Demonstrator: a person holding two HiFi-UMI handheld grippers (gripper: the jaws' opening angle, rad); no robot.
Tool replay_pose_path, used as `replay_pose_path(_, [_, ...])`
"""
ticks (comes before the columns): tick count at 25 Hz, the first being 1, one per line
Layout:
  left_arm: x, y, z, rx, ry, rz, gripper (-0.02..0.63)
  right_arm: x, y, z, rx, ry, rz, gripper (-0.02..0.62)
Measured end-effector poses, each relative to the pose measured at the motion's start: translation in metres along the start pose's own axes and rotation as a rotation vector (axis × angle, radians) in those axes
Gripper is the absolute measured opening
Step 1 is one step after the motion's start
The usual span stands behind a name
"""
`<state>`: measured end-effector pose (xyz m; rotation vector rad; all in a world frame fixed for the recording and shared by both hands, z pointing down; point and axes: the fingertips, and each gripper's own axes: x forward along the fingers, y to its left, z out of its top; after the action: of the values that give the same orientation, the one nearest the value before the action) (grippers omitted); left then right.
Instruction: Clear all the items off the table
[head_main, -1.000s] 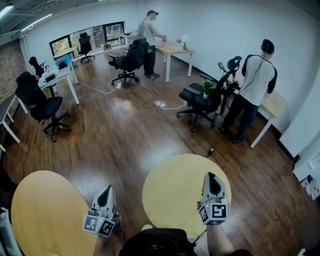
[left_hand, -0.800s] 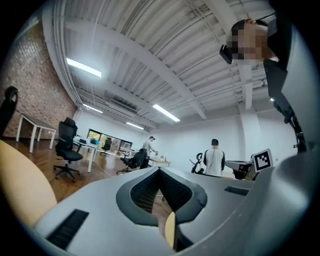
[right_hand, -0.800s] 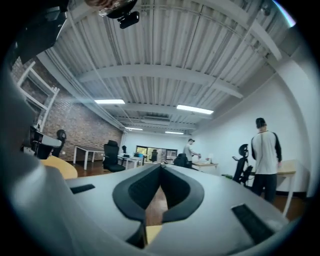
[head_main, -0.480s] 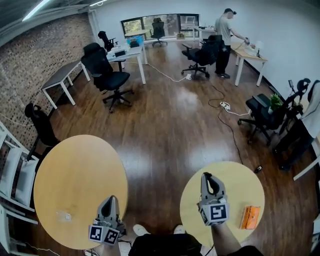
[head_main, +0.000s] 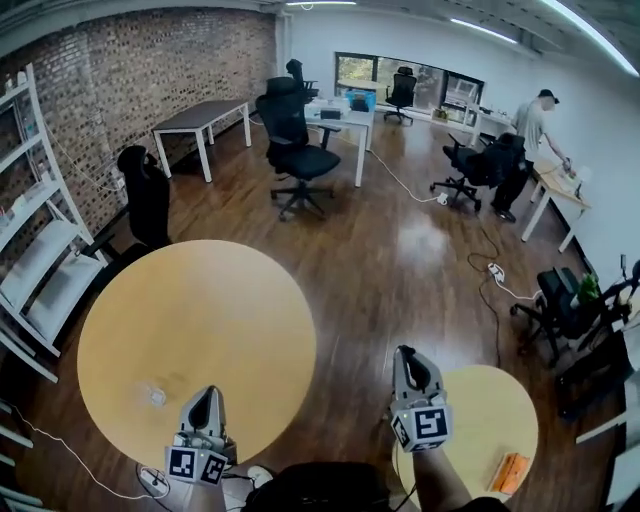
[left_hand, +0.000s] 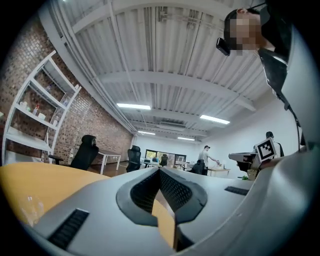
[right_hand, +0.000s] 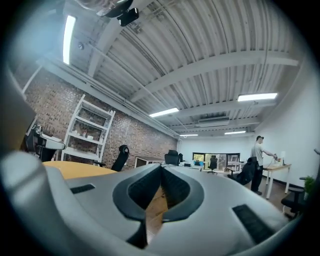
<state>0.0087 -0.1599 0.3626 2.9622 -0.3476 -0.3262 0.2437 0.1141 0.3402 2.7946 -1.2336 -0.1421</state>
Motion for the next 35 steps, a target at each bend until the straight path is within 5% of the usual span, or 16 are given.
replay_pose_path(9, [-0.077,0.132,0.039,0.039,-0.083,0.208,0.002,0.079,0.154,0.015,0.007,-0.028,0.243,0.002])
replay_pose_path(18, [-0.196,0.225,0.075,0.066,-0.107,0.503,0.002,0.134,0.350,0.026,0.014,-0.022,0.626,0.054])
replay_pose_path(25, [-0.244,0.240,0.073,0.052,-0.098,0.681,0.002,0.141,0.439,0.012,0.036,0.045,0.927,0.287])
replay_pose_path(32, [-0.252,0.237,0.074,0.066,-0.065,0.780,0.002,0.150,0.485,-0.001,0.052,0.074,1.097,0.287])
replay_pose_path(35, [-0.258,0.235,0.063,0.042,-0.032,0.804,0.002,0.143,0.506,-0.017,0.061,0.130,1.178,0.354])
